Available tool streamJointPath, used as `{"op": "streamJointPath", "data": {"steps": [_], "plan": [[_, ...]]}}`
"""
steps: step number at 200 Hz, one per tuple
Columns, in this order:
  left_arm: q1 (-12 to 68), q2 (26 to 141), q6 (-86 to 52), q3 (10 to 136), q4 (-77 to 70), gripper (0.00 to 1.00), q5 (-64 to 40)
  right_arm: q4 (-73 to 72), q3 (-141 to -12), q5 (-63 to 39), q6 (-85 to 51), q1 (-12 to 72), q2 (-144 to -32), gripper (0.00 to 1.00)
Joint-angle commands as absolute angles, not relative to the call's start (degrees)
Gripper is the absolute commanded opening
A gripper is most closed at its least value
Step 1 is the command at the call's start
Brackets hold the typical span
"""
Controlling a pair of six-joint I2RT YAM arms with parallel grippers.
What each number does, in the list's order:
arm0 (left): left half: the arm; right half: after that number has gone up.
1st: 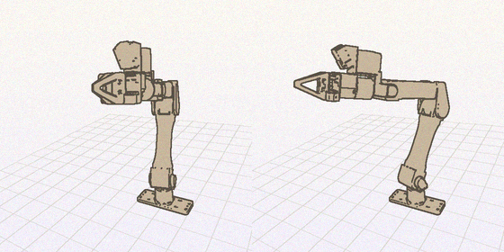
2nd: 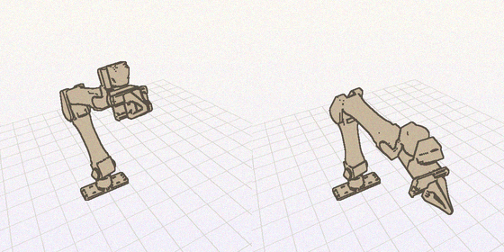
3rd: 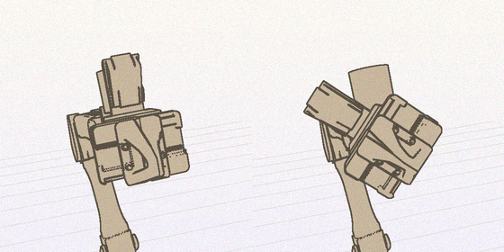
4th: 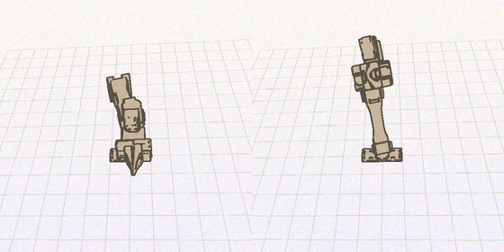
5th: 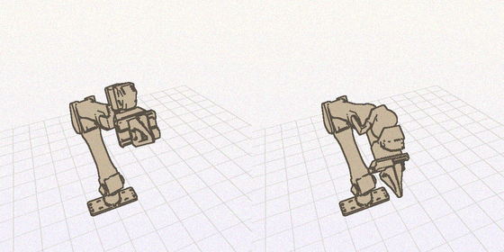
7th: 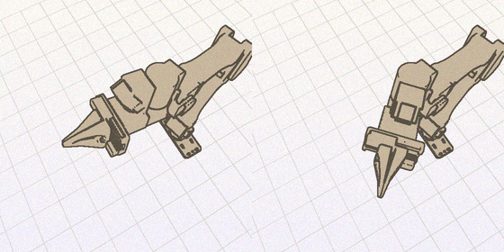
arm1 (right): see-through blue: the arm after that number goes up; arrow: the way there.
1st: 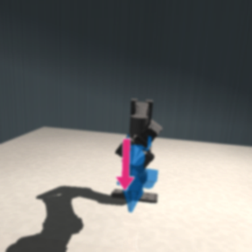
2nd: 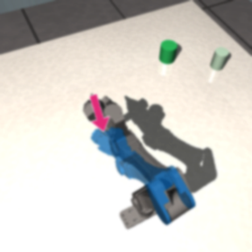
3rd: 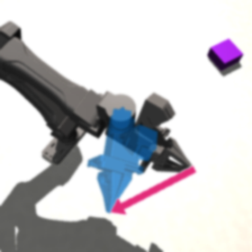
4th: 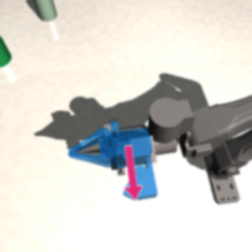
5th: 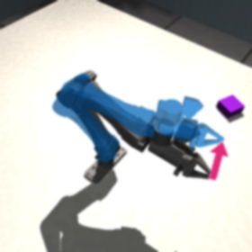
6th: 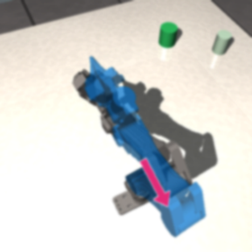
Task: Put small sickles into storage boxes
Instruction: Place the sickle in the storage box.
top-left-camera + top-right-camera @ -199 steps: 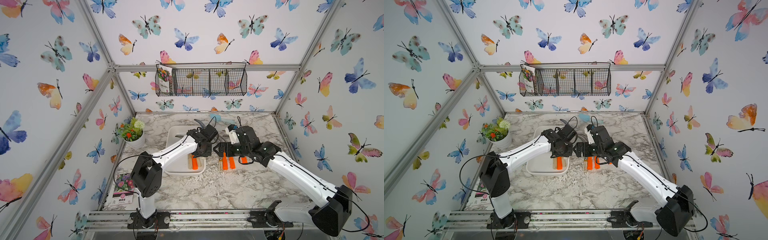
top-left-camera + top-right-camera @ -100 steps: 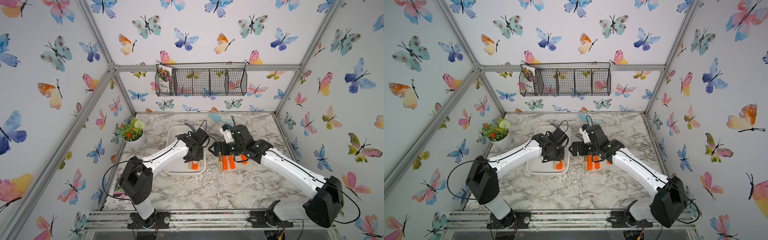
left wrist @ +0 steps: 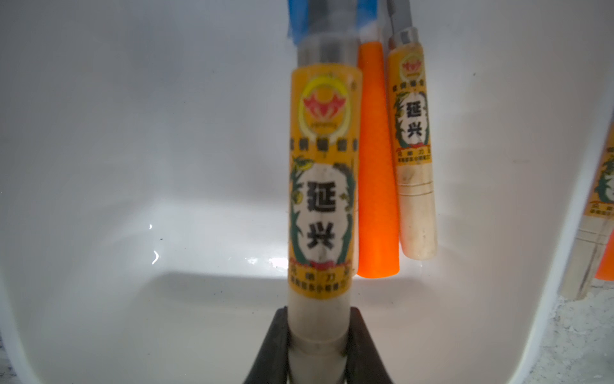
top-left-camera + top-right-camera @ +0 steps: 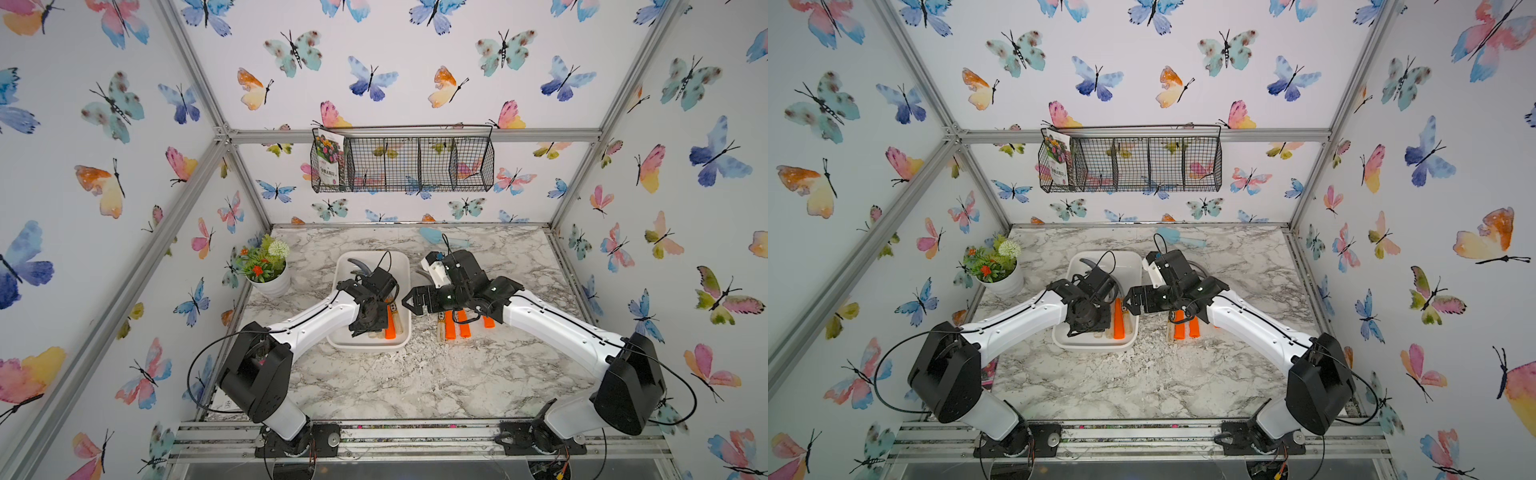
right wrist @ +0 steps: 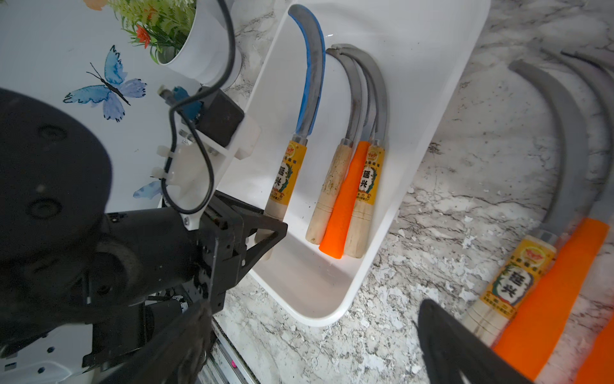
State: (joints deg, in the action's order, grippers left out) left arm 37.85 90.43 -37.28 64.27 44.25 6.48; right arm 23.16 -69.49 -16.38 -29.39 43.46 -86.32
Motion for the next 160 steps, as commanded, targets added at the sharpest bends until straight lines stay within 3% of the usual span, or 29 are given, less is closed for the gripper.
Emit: {"op": "streamJointPath", "data": {"steps": [1, 87, 160], "plan": [[36.55, 89.03, -35.65, 62.34, 40.59, 0.00, 5.44, 22.15, -71.36, -17.31, -29.72, 43.93, -87.51, 0.99], [32.17, 94.09, -29.24, 59.85, 34.98, 0.09, 1.48, 22.37, -72.31, -17.49, -29.90, 43.95, -89.65, 0.98], [31.99, 96.34, -27.88, 60.19, 33.69, 0.36, -0.92, 22.33, -71.94, -16.59, -30.26, 43.95, -89.83, 0.98]]}}
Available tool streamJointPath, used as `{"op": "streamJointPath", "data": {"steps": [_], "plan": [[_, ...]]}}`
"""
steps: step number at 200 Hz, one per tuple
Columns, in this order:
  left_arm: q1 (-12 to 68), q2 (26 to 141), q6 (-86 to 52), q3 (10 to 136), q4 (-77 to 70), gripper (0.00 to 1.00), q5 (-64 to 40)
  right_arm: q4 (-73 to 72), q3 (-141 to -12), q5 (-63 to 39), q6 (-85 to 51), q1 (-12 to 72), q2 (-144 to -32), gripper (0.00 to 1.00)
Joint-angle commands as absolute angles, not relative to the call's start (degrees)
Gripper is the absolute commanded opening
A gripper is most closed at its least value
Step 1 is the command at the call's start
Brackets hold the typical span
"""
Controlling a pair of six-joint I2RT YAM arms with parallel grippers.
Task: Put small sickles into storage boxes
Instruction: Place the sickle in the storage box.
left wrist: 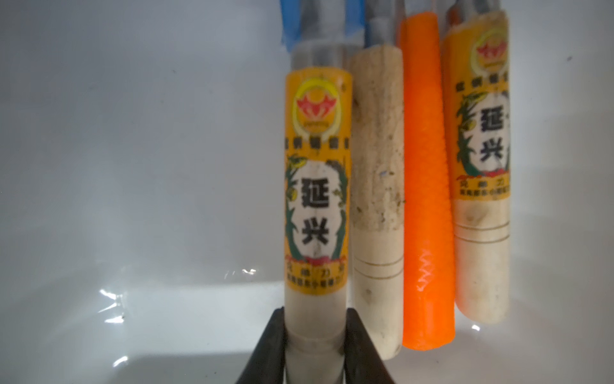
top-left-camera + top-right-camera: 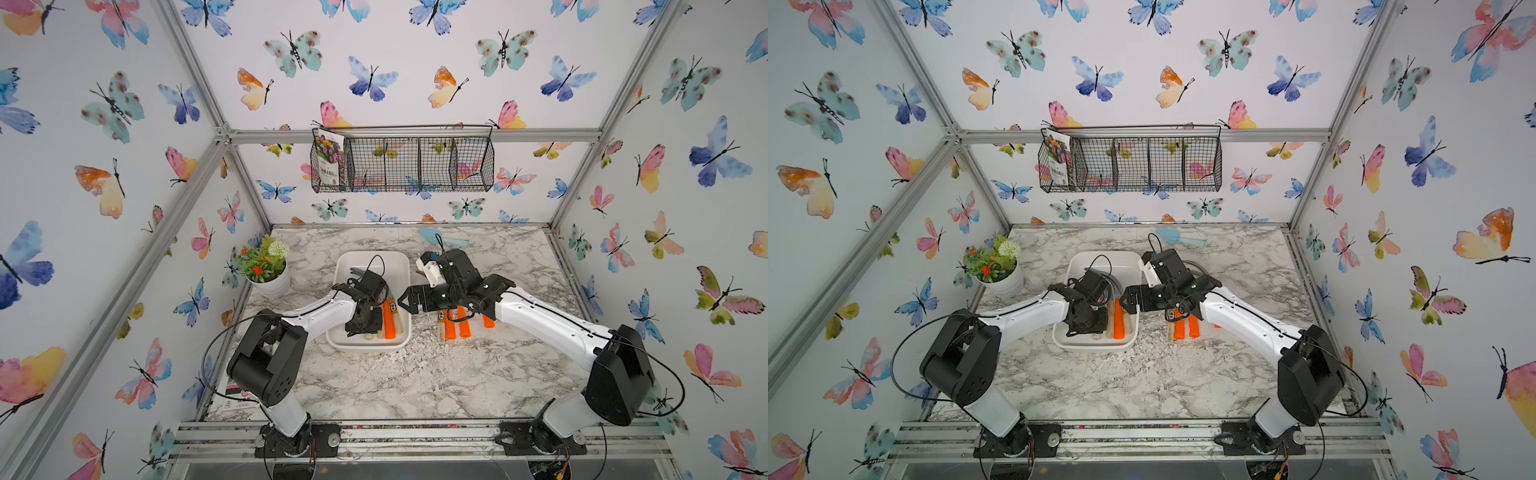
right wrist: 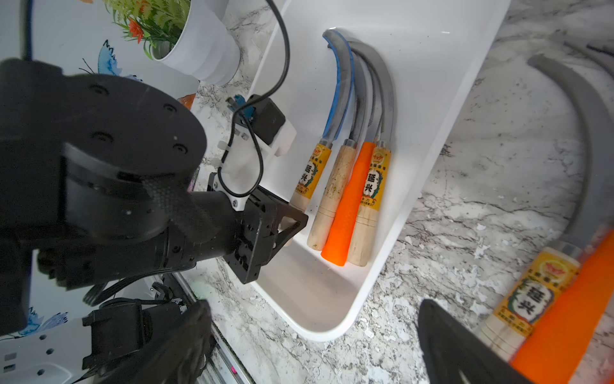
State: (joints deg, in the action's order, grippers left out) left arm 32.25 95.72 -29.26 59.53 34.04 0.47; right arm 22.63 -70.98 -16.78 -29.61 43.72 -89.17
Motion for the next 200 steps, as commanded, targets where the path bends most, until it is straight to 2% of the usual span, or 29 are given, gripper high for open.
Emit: {"op": "streamJointPath", "data": {"steps": [1, 50, 109, 126, 200], "plan": [[31.99, 96.33, -27.87, 60.20, 33.72, 0.36, -0.90, 22.37, -71.92, -16.56, -30.25, 43.95, -89.82, 0.98], [32.05, 94.12, -27.42, 62.90, 36.78, 0.52, -0.35, 23.35, -71.81, -14.24, -29.87, 43.95, -89.04, 0.98], [32.03, 91.12, -27.49, 66.77, 39.87, 0.85, -1.48, 26.21, -71.33, -9.83, -29.49, 43.95, -87.90, 0.98], [32.04, 90.00, -27.26, 67.23, 39.70, 1.00, -2.41, 27.70, -71.19, -7.90, -30.23, 43.99, -88.02, 0.99], [32.39, 83.69, -23.85, 64.46, 34.58, 0.98, -11.55, 36.10, -71.02, 2.19, -33.46, 44.00, -89.06, 0.98]]}}
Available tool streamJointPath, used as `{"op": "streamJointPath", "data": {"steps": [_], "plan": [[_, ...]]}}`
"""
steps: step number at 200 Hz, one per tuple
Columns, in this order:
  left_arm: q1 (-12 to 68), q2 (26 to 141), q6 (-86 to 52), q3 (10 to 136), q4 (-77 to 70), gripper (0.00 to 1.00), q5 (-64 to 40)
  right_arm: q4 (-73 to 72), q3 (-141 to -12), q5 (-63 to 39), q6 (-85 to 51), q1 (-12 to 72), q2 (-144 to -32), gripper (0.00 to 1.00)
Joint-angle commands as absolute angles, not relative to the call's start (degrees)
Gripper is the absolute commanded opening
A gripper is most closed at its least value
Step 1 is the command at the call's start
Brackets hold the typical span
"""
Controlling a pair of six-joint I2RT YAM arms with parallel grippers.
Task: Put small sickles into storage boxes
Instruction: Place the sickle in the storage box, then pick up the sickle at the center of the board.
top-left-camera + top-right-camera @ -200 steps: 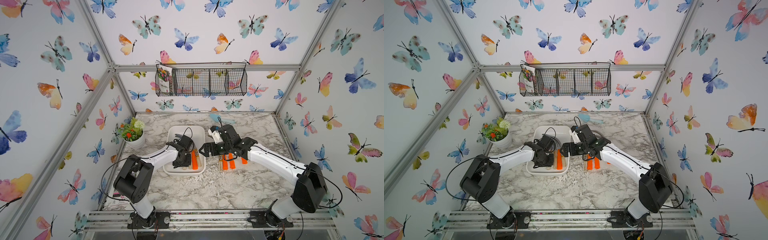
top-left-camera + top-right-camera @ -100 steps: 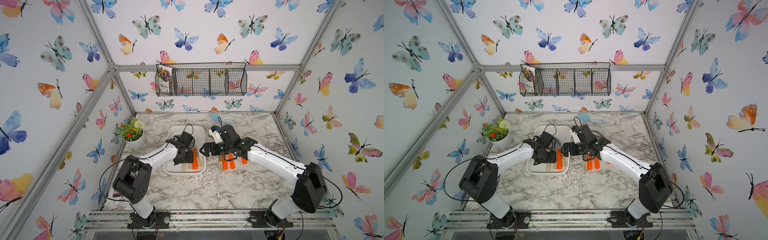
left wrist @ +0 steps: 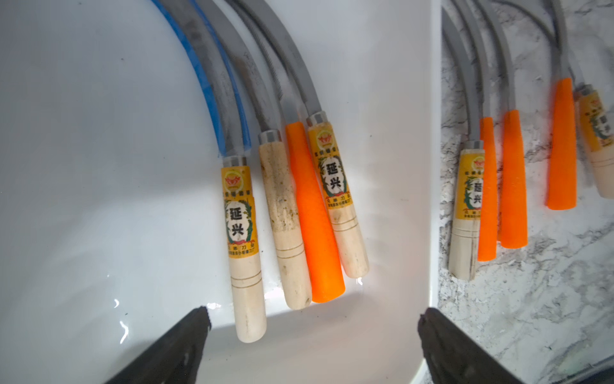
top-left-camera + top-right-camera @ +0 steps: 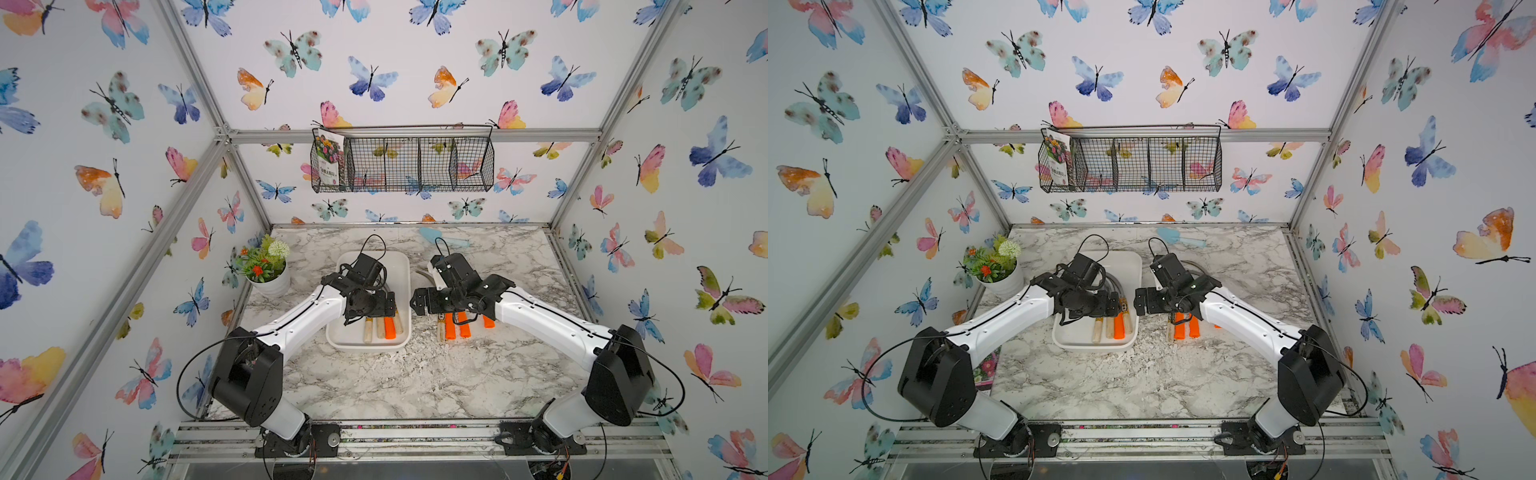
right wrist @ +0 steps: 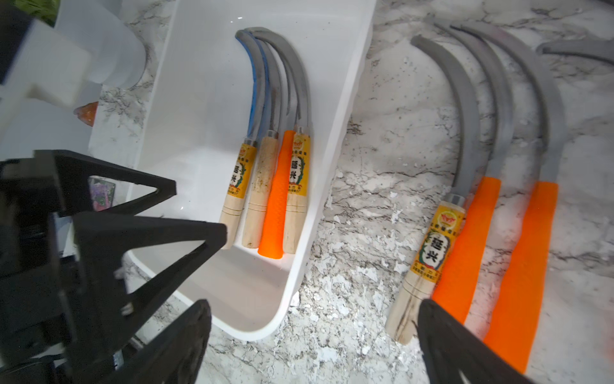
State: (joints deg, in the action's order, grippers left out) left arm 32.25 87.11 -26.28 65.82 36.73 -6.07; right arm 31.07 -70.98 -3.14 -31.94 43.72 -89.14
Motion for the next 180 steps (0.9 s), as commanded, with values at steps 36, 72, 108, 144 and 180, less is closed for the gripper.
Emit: {"op": "streamJointPath", "data": {"steps": [36, 72, 108, 144, 180], "plan": [[33.81, 81.27, -21.47, 62.85, 31.25, 0.98, -16.40, 41.77, -70.88, 6.58, -35.23, 43.14, -91.20, 0.98], [36.33, 79.12, -19.13, 60.95, 27.22, 0.98, -20.44, 41.98, -67.90, 6.68, -35.68, 41.80, -91.93, 0.98], [38.95, 77.15, -17.84, 58.94, 24.33, 0.98, -22.28, 41.16, -64.38, 6.86, -35.43, 40.16, -92.29, 0.98], [42.99, 76.29, -16.45, 57.25, 22.90, 0.98, -21.95, 39.64, -61.24, 5.85, -34.83, 37.52, -92.35, 0.95], [45.47, 76.30, -17.71, 56.00, 21.91, 0.98, -20.96, 39.59, -60.31, 4.13, -33.38, 34.84, -93.63, 0.90]]}}
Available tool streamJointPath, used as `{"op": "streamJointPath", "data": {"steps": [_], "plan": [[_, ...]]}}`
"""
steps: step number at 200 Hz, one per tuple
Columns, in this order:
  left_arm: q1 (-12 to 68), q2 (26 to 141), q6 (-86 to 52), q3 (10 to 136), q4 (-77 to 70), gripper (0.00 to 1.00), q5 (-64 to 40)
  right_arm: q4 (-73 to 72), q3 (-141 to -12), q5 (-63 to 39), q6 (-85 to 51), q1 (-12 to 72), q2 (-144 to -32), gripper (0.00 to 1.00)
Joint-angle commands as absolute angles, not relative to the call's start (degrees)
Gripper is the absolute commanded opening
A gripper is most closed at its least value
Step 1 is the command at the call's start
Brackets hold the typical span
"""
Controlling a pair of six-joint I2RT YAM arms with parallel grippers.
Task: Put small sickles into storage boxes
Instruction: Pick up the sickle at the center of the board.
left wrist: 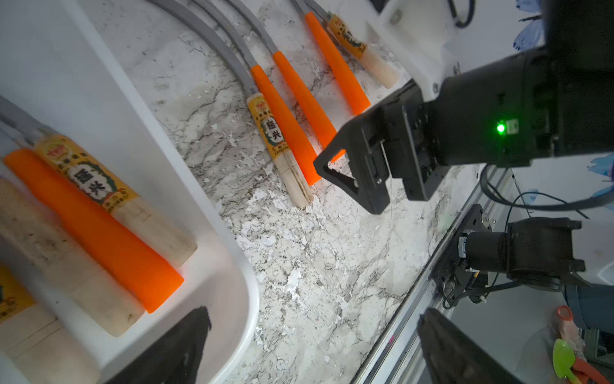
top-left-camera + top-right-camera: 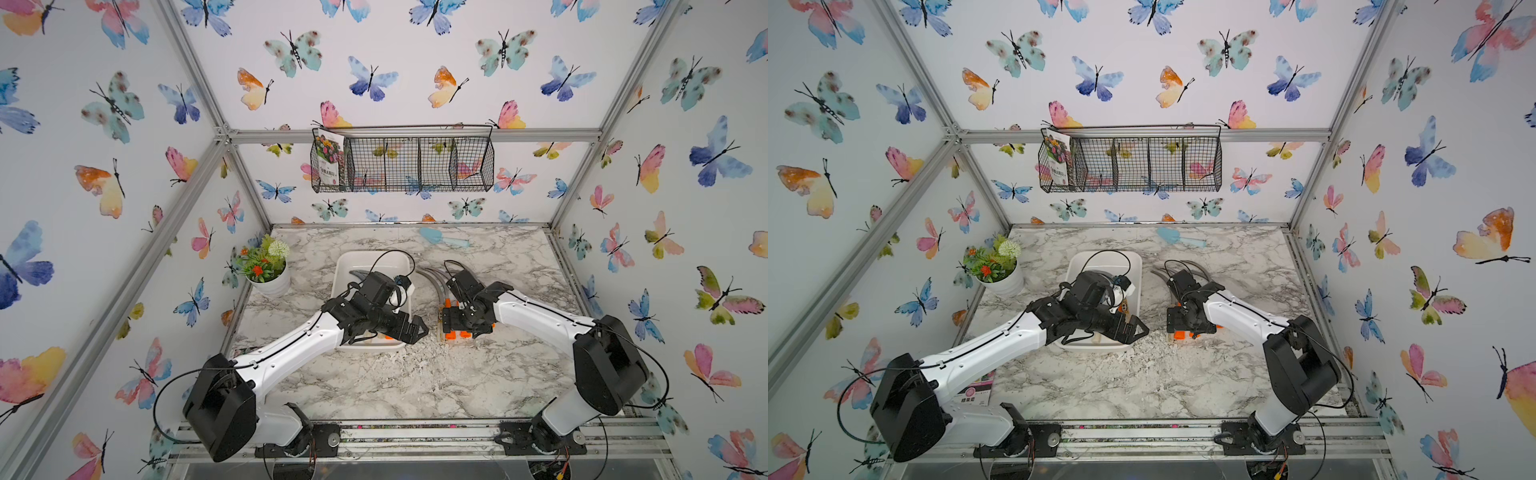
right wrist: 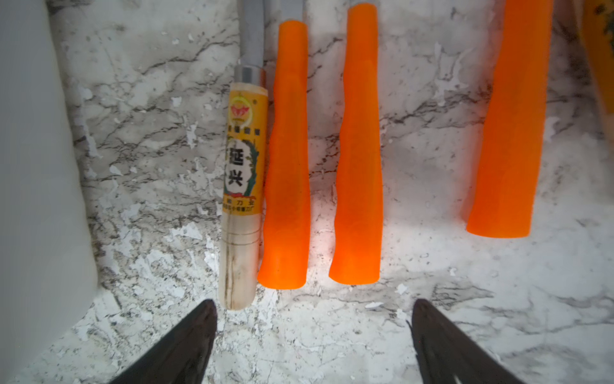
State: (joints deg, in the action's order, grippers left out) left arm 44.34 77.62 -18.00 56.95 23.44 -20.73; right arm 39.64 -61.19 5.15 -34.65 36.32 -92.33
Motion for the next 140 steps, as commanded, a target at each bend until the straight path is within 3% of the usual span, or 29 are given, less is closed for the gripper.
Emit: {"op": "streamJointPath", "data": {"steps": [1, 45, 92, 140], "plan": [[45.54, 76.29, -17.78, 55.95, 21.90, 0.98, -20.98, 39.62, -60.30, 4.04, -33.35, 34.73, -93.70, 0.90], [47.28, 75.76, -18.35, 55.49, 20.46, 0.98, -21.27, 41.45, -62.15, 1.85, -30.84, 31.83, -97.10, 0.75], [47.49, 76.11, -18.28, 56.07, 20.84, 0.98, -21.48, 41.95, -63.66, 1.63, -29.54, 30.56, -100.03, 0.52], [47.72, 76.04, -18.71, 55.67, 20.83, 0.98, -21.58, 40.54, -64.24, 1.19, -28.57, 29.64, -102.63, 0.51]]}}
